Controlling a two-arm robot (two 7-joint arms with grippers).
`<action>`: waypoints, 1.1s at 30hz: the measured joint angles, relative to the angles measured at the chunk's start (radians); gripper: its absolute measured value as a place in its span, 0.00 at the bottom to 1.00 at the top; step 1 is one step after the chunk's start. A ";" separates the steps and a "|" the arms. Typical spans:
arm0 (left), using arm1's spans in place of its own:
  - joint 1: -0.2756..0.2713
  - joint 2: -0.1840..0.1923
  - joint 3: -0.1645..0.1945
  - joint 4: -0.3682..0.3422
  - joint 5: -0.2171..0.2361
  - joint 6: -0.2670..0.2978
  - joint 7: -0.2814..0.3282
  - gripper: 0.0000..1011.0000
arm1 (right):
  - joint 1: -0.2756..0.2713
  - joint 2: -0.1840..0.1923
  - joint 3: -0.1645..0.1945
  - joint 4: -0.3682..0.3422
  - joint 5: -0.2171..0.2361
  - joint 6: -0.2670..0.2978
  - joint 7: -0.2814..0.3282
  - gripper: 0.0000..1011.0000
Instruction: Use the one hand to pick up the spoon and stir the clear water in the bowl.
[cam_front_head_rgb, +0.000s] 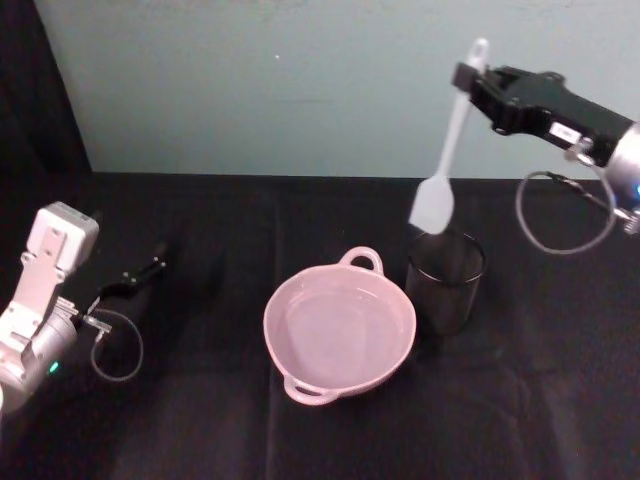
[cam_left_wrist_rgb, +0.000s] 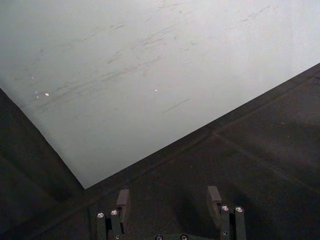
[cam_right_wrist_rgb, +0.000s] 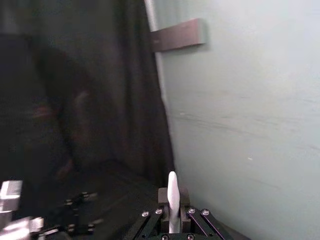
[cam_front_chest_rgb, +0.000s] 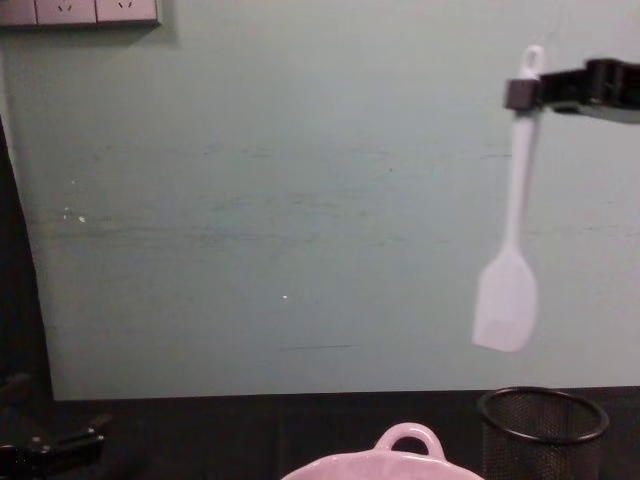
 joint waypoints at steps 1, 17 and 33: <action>0.000 0.000 0.000 0.000 0.000 0.000 0.000 0.99 | 0.020 -0.007 -0.024 -0.003 -0.004 0.005 0.013 0.12; 0.000 0.000 0.000 0.000 0.000 0.000 0.000 0.99 | 0.067 -0.104 -0.221 0.117 -0.091 -0.142 0.186 0.12; 0.000 0.000 0.000 0.000 0.000 0.000 0.000 0.99 | 0.048 -0.163 -0.269 0.277 -0.237 -0.374 0.310 0.12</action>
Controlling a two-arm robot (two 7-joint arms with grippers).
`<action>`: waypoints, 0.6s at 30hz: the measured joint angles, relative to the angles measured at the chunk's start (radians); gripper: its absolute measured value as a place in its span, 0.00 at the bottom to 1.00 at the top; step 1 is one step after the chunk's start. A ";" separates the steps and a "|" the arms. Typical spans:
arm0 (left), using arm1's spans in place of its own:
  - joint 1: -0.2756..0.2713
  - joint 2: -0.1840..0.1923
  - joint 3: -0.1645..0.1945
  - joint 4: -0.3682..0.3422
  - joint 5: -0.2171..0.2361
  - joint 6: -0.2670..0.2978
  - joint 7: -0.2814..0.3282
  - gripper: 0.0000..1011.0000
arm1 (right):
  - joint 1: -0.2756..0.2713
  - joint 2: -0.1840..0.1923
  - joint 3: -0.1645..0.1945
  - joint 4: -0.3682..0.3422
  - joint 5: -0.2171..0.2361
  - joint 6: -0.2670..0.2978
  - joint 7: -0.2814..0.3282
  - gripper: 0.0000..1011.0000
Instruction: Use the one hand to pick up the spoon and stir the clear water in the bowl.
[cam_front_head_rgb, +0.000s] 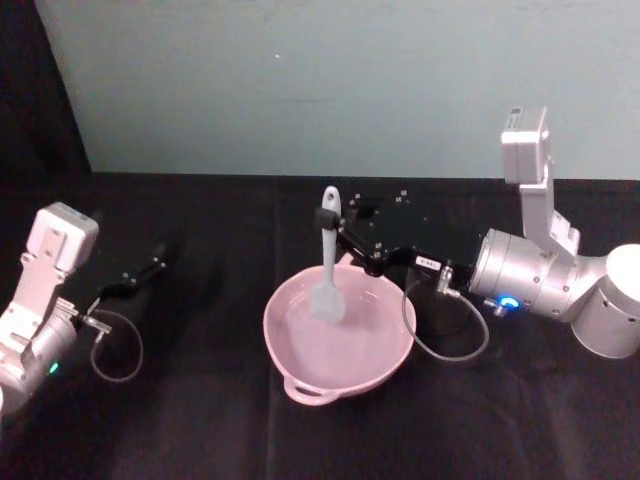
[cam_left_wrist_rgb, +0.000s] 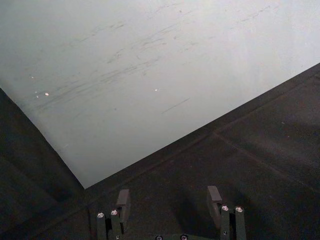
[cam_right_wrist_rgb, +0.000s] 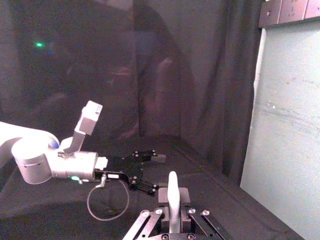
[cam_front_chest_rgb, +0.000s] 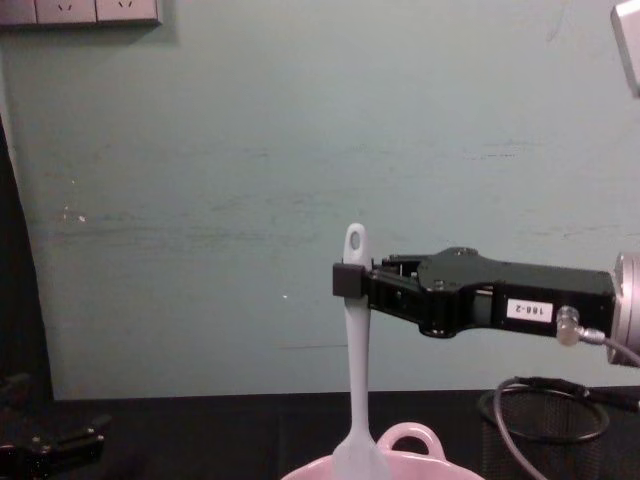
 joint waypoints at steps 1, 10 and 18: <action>0.000 0.000 0.000 0.000 0.000 0.000 0.000 0.99 | 0.001 -0.007 0.001 0.015 -0.002 -0.008 0.007 0.12; 0.000 0.000 0.000 0.000 0.000 0.000 0.000 0.99 | 0.002 -0.041 0.015 0.071 -0.003 -0.018 0.037 0.12; 0.000 0.000 0.000 0.000 0.000 0.000 0.000 0.99 | 0.000 -0.048 0.020 0.080 -0.006 -0.018 0.040 0.12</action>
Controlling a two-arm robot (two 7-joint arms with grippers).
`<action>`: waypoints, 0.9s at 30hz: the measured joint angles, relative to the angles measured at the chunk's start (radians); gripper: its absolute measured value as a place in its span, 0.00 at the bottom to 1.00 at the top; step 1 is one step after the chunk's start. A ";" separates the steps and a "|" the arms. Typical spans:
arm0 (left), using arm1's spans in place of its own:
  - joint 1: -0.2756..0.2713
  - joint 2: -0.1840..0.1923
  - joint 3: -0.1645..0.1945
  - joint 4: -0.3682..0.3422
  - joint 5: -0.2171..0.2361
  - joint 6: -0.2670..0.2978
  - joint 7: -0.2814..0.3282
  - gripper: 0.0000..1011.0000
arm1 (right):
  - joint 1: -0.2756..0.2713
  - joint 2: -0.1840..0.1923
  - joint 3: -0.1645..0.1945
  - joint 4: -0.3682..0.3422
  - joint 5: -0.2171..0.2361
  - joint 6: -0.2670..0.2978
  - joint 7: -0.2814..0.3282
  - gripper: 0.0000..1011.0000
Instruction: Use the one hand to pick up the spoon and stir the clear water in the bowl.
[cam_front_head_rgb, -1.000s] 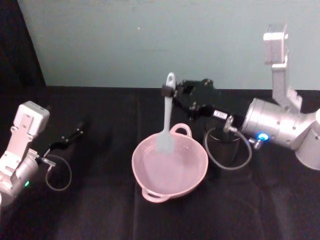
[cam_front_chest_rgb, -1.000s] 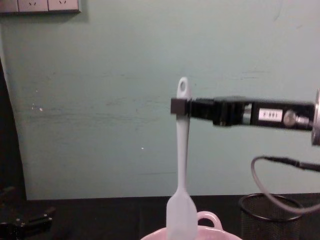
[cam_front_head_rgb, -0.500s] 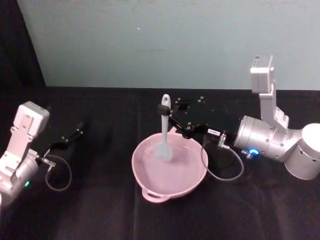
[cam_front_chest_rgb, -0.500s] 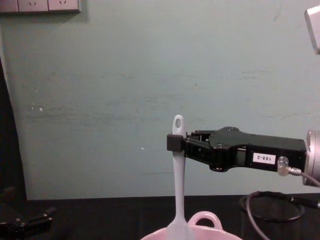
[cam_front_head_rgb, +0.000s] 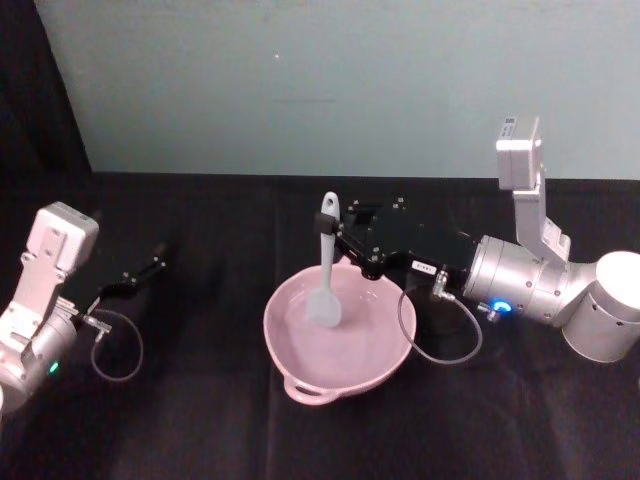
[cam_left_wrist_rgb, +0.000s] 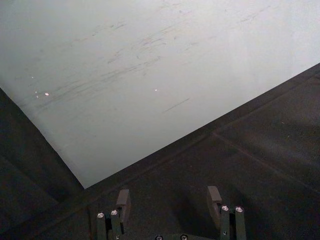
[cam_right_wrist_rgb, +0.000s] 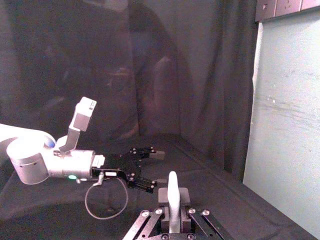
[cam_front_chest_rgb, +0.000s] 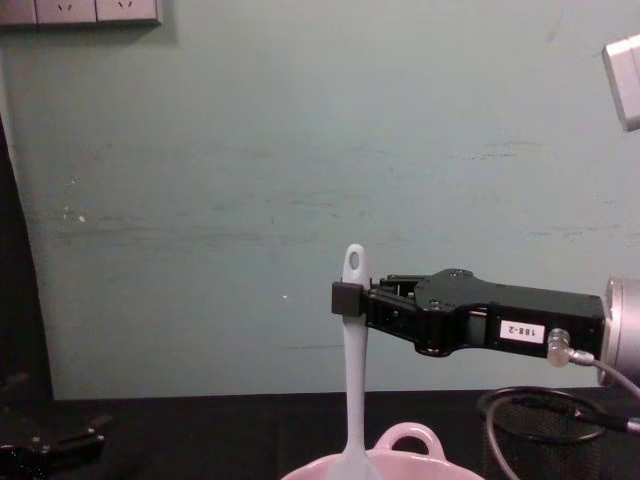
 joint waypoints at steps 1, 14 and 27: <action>0.000 0.000 0.000 0.000 0.000 0.000 0.000 0.99 | 0.000 0.000 0.000 0.000 0.000 0.000 0.000 0.12; 0.000 0.000 0.000 0.000 0.000 0.000 0.000 0.99 | 0.000 0.003 0.000 -0.005 -0.001 -0.001 -0.001 0.12; 0.000 0.000 0.000 0.000 0.000 0.000 0.000 0.99 | -0.053 0.045 0.025 -0.081 -0.081 -0.066 -0.012 0.12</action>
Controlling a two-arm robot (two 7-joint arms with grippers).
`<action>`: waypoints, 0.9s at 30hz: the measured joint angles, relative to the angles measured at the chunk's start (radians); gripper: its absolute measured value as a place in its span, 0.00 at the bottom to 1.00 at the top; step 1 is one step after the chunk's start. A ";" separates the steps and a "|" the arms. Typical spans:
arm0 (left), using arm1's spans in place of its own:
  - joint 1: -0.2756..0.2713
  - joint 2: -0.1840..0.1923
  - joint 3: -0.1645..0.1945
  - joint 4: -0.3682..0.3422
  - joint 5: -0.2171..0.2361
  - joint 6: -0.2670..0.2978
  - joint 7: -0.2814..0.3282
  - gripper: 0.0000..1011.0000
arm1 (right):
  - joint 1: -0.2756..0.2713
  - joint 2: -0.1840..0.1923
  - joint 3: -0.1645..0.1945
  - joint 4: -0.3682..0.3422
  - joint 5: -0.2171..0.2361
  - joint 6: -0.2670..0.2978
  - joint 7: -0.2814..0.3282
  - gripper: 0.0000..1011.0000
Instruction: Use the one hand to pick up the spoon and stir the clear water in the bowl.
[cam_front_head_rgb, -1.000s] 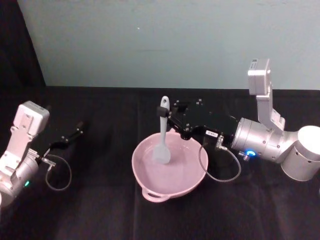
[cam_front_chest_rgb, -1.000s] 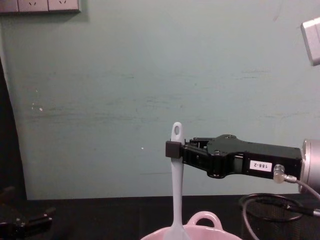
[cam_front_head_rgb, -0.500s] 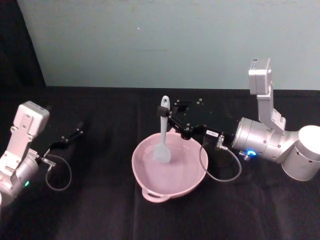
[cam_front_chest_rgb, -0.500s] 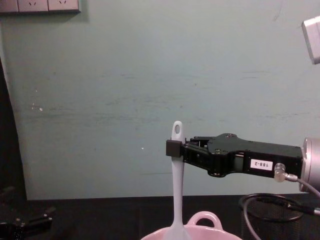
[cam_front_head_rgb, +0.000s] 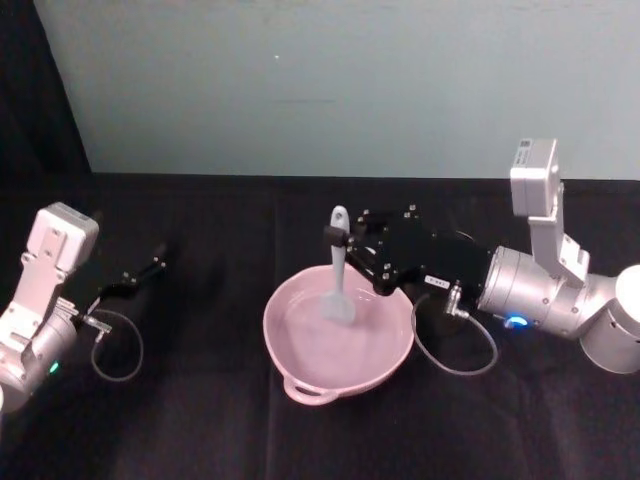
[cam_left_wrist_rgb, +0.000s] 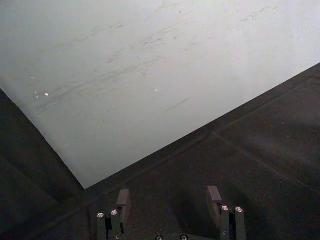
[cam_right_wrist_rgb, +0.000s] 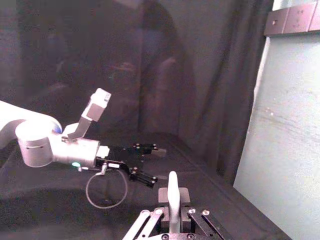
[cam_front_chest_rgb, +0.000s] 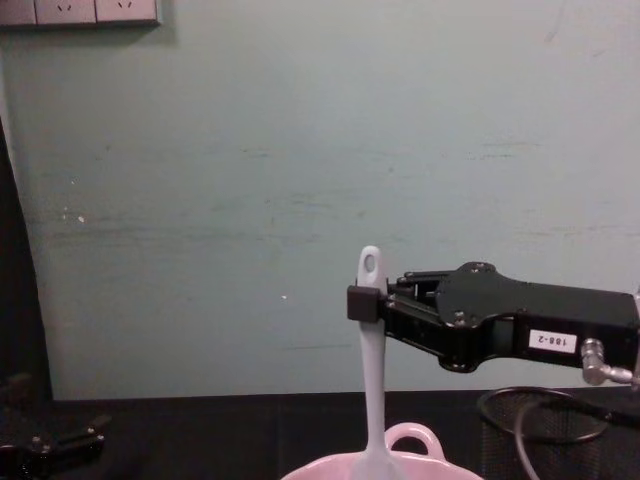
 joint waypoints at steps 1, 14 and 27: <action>0.000 0.000 0.000 0.000 0.000 0.000 0.000 0.99 | -0.003 -0.001 0.000 -0.004 -0.005 -0.002 0.000 0.12; 0.000 0.000 0.000 0.000 0.000 0.000 0.000 0.99 | 0.000 -0.072 -0.017 0.061 0.002 -0.021 0.039 0.12; 0.000 0.000 0.000 0.000 0.000 0.000 0.000 0.99 | 0.040 -0.143 0.012 0.188 -0.039 -0.098 -0.002 0.12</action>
